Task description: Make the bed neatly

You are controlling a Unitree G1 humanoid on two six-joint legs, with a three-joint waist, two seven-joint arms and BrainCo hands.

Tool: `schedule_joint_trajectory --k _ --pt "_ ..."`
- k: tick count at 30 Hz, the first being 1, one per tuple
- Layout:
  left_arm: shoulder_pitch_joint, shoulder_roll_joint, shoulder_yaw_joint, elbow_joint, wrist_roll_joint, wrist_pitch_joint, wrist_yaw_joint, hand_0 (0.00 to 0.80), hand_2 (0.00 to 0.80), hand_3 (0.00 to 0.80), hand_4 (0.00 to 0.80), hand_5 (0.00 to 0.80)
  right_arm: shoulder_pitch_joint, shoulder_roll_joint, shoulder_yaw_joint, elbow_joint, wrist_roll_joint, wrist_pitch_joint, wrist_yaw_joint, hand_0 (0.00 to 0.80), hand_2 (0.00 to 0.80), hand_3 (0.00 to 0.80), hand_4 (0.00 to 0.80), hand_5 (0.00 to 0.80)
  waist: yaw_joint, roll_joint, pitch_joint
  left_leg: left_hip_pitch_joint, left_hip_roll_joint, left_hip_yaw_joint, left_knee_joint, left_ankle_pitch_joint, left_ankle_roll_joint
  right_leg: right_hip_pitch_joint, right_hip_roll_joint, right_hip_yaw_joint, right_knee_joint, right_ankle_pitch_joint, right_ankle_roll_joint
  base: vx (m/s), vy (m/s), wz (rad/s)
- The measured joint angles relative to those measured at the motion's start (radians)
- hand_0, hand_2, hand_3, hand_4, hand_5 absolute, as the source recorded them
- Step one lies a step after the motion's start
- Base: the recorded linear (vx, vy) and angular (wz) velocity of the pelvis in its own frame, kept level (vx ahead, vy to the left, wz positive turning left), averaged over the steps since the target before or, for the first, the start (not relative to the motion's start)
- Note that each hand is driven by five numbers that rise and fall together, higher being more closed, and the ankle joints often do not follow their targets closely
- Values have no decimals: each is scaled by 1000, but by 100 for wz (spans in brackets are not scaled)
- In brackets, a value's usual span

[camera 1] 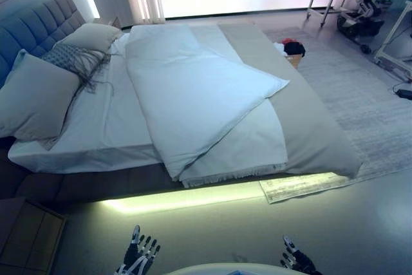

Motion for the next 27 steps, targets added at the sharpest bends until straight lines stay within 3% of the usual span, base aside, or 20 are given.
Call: schedule_joint_trajectory --k 18,27 --pt "-1 3 6 3 14 47 39 0 0 0 0 0 -6 -16 22 -1 -128 28 32 0 0 0 0 0 2 -6 15 -3 1 -3 0 0 0 -1 0 -3 0 0 0 -9 -13 0" --pt "-66 45 5 1 9 46 40 0 0 0 0 0 -21 -38 52 -3 -136 75 52 0 0 0 0 0 5 -31 87 -46 1 -9 18 2 0 -30 -2 -12 4 6 -5 -68 -57 3"
